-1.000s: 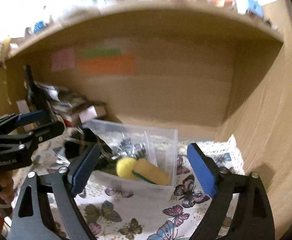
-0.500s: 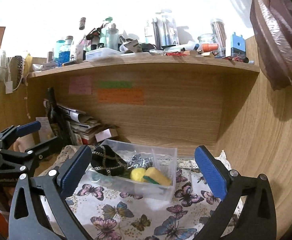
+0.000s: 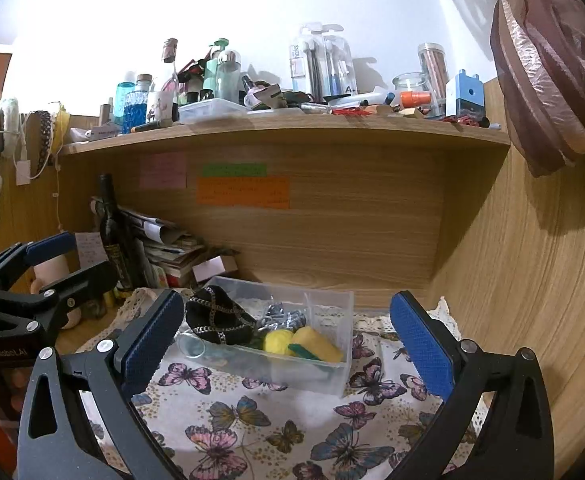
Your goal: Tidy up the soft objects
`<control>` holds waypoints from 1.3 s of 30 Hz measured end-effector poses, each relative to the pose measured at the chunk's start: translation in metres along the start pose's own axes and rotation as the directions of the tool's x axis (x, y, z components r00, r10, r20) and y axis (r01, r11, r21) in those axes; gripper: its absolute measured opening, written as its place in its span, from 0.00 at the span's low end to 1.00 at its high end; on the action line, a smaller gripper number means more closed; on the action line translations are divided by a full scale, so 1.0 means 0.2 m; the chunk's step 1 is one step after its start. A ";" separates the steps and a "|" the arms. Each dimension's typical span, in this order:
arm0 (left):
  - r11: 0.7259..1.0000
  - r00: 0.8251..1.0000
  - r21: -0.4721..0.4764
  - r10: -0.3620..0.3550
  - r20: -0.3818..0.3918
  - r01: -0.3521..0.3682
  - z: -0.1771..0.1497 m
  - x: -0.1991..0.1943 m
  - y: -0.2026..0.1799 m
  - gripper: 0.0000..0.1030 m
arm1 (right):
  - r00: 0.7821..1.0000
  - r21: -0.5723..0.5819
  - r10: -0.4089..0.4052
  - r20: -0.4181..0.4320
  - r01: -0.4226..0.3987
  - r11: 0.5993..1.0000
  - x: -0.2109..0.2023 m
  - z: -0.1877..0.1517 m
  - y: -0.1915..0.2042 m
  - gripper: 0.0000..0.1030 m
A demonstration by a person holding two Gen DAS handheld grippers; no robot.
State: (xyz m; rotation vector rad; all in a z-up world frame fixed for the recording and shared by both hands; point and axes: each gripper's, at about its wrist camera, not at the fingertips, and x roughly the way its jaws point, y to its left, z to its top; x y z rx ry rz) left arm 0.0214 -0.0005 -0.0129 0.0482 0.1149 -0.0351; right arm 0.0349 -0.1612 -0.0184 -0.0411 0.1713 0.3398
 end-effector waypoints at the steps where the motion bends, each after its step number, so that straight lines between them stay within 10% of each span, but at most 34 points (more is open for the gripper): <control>1: 1.000 1.000 0.000 0.001 0.001 -0.001 0.00 0.00 0.00 1.00 | 1.000 0.000 -0.001 0.000 0.001 1.000 0.00 0.00 0.00 1.00; 39: 0.998 0.999 -0.053 -0.040 -0.006 0.040 -0.01 0.02 0.06 1.00 | 1.000 -0.003 0.000 -0.003 0.000 1.000 0.01 -0.01 0.01 1.00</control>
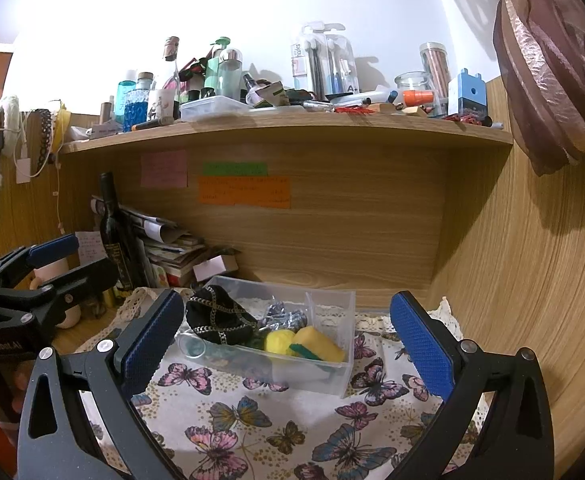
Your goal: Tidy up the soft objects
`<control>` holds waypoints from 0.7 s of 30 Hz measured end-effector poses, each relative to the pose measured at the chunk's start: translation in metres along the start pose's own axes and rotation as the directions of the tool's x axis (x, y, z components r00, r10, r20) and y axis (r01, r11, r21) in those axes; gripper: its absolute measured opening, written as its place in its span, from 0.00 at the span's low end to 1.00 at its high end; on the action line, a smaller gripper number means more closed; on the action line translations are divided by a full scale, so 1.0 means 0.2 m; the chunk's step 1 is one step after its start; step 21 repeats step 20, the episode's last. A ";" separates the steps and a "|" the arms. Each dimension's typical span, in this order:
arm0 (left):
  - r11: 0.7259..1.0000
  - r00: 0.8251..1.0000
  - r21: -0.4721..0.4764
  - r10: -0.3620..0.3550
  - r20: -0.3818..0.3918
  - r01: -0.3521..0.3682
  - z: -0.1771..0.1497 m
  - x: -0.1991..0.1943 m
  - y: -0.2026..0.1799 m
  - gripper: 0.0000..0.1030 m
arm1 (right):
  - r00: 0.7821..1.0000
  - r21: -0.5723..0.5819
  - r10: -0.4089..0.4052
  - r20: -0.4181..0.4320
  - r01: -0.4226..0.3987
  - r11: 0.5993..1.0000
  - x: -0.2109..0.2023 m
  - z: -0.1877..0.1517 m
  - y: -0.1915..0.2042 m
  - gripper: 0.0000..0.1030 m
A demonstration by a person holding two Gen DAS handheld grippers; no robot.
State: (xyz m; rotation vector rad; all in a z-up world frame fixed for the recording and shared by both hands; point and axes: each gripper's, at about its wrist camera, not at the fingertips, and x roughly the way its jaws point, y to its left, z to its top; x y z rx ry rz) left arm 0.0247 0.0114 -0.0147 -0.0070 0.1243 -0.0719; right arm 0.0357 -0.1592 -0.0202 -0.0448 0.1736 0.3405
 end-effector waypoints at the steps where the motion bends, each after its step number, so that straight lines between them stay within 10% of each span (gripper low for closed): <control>1: 1.000 1.000 -0.001 -0.001 0.001 0.001 0.00 0.00 0.00 1.00 | 1.000 0.000 0.000 0.000 0.000 1.000 0.00 0.00 0.00 1.00; 21: 0.999 0.999 0.002 -0.034 -0.031 0.034 -0.01 0.03 0.02 1.00 | 1.000 0.015 -0.003 -0.005 0.003 1.000 0.02 0.01 0.00 1.00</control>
